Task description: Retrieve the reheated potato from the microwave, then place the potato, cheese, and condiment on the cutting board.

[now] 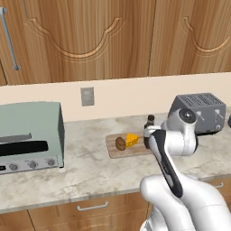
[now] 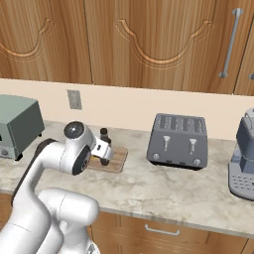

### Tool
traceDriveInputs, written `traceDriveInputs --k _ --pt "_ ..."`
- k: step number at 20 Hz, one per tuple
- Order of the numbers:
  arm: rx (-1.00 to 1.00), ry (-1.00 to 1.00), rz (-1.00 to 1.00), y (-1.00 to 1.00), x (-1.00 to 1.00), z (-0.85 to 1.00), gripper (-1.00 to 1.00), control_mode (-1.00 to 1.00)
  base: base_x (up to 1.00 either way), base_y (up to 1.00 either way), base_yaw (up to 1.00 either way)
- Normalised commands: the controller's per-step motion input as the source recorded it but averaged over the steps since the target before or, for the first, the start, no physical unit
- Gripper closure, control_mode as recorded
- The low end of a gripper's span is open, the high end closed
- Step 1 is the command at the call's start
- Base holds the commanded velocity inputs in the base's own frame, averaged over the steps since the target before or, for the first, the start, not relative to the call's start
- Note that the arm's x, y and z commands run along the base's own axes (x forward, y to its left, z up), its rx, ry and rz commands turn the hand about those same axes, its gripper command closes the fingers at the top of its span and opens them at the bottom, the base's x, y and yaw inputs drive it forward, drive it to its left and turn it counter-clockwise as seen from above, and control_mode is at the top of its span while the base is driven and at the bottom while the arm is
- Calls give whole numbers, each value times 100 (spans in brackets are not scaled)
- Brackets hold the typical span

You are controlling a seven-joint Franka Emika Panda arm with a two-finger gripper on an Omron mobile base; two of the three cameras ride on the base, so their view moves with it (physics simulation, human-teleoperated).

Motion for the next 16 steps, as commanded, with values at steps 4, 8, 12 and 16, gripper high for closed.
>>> traceDriveInputs --k 4,8,12,16 --pt "-1 0 12 1 -58 39 -100 -100 0 0 0" --pt "-2 1 9 2 -56 41 -100 -100 0 0 0" --pt "-5 1 7 1 -55 35 -100 -100 0 0 0" --pt "-9 0 3 8 -57 20 -100 -100 0 0 0"
